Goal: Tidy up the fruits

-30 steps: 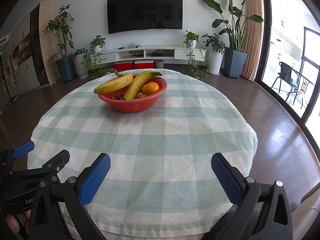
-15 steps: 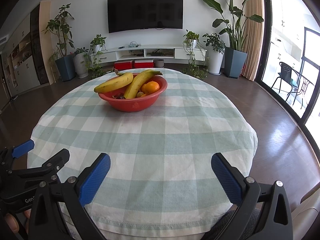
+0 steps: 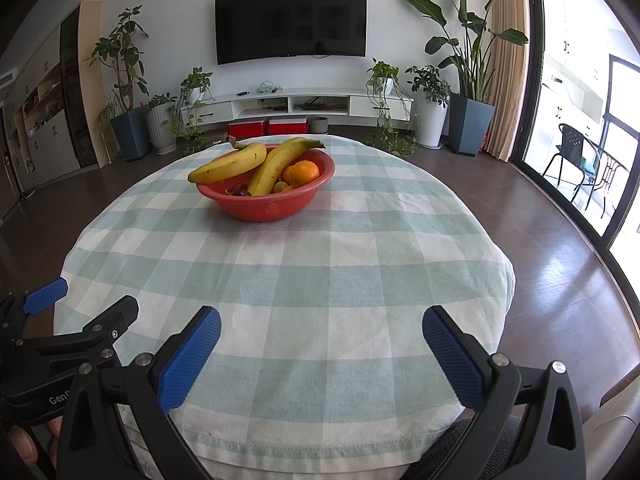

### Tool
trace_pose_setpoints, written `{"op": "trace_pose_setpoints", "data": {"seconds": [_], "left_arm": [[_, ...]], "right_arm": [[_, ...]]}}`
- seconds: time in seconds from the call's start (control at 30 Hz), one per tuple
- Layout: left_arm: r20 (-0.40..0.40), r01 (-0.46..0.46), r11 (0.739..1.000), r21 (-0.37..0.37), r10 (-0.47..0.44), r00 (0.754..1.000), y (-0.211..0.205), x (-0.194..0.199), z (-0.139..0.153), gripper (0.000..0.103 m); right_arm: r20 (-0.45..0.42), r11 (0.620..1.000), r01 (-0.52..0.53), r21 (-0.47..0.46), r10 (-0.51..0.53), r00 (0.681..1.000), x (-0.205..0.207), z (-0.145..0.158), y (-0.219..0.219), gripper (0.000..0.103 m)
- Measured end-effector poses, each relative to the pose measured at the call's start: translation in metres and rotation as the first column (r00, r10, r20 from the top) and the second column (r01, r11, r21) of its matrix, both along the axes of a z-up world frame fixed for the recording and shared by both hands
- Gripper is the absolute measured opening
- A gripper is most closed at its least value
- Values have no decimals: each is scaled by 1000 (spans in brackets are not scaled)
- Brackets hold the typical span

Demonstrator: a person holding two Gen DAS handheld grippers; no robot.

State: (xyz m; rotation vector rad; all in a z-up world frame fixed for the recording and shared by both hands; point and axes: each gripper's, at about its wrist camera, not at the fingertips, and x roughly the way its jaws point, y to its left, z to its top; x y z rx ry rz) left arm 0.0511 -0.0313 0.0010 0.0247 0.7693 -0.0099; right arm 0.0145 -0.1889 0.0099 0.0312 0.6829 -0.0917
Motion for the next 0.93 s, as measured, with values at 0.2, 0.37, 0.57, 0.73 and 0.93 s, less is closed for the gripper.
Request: {"op": "trace_pose_setpoints", "data": {"seconds": [0.2, 0.37, 0.57, 0.73, 0.93], "left_arm": [[0, -1, 1000, 0, 1, 1000, 0, 0, 0, 103], [0, -2, 1000, 1, 2, 1000, 0, 0, -1, 103], [-1, 0, 1000, 2, 0, 1000, 0, 0, -1, 103], [-6, 1, 1000, -10, -1, 1000, 3, 0, -2, 103], [1, 28, 999, -31, -28, 1000, 7, -3, -5, 103]], "right_arm": [[-1, 1000, -1, 0, 1, 1000, -1, 0, 1, 103], [-1, 1000, 0, 0, 0, 1000, 0, 1, 0, 103], [-1, 1000, 0, 0, 0, 1000, 0, 2, 0, 103], [-3, 1000, 1, 0, -1, 1000, 0, 2, 1, 103], [-11, 1000, 1, 5, 0, 1000, -6, 0, 5, 103]]}}
